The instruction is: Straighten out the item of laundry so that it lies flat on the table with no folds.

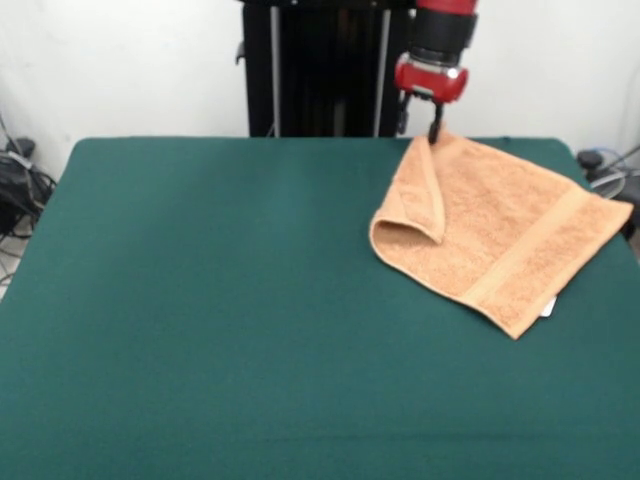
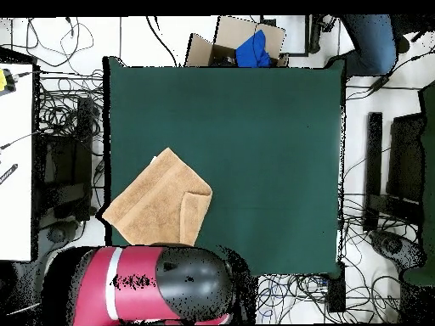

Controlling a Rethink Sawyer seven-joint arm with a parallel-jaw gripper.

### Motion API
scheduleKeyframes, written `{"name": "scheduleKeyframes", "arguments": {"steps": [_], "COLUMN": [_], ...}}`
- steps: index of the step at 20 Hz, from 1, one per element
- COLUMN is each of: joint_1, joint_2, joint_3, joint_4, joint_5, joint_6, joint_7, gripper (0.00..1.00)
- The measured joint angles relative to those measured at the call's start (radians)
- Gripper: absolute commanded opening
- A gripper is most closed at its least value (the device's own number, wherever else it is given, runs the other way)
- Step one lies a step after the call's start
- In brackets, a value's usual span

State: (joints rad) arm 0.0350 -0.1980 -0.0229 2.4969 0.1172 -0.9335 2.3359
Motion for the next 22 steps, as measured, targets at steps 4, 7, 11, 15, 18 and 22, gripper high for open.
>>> {"name": "scheduleKeyframes", "arguments": {"steps": [4,7,11,15,18,22], "joint_1": [-0.016,-0.028,-0.038,-0.040,-0.046,-0.056], "joint_2": [-0.001,-0.008,-0.025,-0.043,-0.044,-0.047], "joint_3": [-0.018,-0.030,-0.049,-0.063,-0.073,-0.088], "joint_4": [-0.005,-0.005,-0.001,0.000,-0.001,0.000], "joint_5": [-0.014,-0.019,-0.022,-0.028,-0.043,-0.059], "joint_6": [0.000,0.000,0.005,0.026,0.032,0.033], "joint_7": [0.000,0.000,0.000,0.000,0.000,0.000], "gripper": [1.00,1.00,1.00,1.00,1.00,1.00]}}
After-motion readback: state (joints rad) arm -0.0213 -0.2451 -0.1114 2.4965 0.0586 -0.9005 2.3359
